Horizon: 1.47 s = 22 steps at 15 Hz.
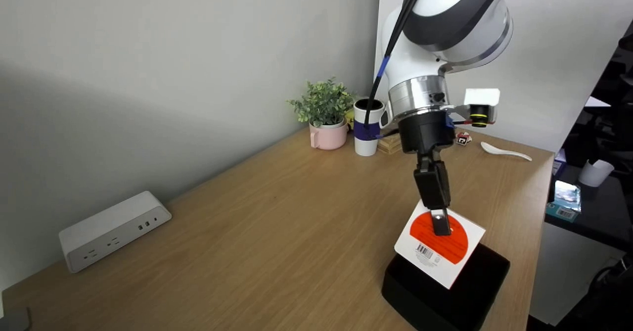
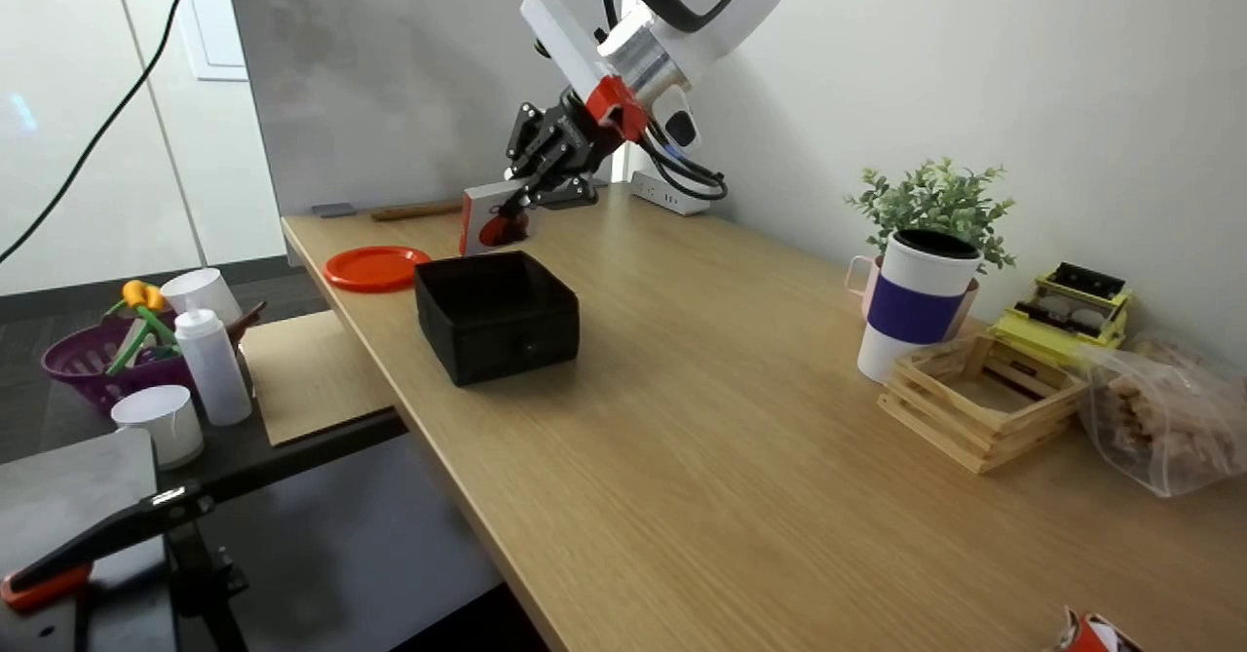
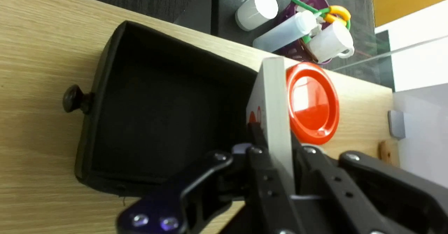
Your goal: Put the book in the black box
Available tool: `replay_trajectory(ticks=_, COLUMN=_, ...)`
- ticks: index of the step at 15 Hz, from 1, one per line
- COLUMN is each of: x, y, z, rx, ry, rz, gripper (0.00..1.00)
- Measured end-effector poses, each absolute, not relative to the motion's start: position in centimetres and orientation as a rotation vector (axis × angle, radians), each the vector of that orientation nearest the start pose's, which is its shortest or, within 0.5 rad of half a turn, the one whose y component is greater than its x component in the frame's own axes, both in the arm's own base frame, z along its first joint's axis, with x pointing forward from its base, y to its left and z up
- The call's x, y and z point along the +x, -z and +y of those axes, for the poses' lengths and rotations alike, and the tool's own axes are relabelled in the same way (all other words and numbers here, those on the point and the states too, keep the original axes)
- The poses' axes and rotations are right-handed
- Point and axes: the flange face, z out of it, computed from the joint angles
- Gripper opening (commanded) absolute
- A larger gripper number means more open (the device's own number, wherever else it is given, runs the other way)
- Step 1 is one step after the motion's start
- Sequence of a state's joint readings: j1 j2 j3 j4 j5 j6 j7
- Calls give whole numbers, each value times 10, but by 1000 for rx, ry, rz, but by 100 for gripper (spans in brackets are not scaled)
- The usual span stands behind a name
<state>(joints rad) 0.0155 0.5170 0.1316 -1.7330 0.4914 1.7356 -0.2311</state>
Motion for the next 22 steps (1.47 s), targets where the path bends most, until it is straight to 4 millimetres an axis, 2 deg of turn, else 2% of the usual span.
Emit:
replay_trajectory(ticks=6, x=602, y=-253, z=103, rx=-2582, ry=-665, rz=230, gripper=4)
replay_trajectory(ticks=14, x=591, y=-260, z=117, rx=-2569, ry=-778, rz=775, gripper=4)
replay_trajectory(ticks=18, x=586, y=-265, z=124, rx=-2573, ry=-718, rz=887, gripper=4)
replay_trajectory(ticks=22, x=586, y=-271, z=127, rx=-2591, ry=-622, rz=908, gripper=4)
